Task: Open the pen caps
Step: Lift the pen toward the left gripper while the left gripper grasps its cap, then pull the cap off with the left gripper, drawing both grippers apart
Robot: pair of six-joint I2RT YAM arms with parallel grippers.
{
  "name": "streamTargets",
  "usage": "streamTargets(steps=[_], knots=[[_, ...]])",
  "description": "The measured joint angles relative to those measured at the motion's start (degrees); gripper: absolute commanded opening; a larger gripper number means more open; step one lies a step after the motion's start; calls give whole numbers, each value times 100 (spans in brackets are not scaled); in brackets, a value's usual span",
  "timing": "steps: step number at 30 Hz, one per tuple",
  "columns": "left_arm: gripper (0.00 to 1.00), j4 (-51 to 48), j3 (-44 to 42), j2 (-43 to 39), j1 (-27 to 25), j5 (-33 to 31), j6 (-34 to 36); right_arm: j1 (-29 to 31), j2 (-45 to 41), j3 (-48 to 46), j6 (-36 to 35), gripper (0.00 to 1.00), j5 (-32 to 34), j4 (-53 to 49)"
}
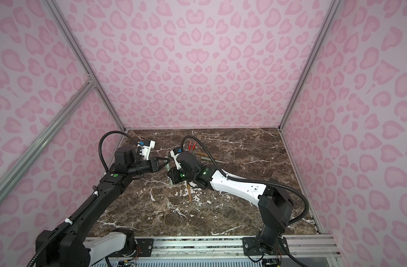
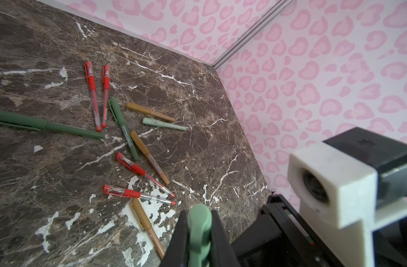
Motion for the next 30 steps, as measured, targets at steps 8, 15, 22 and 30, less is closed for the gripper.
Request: streamTargets(steps=[8,15,22,30], knots=[[3,-7,0,-2,22,-48,-22,0,271,210,-15,7,-46,46],[4,-162,33,-28,151,-35,-46,11,308,155,-101,0,-116,210],[3,-804,269,-125,553,179,-120,125,205,-291,-243,0,-90,977],[4,-610,636,-146,997,-485,-175,326,48,-975,-247,0,-72,22]])
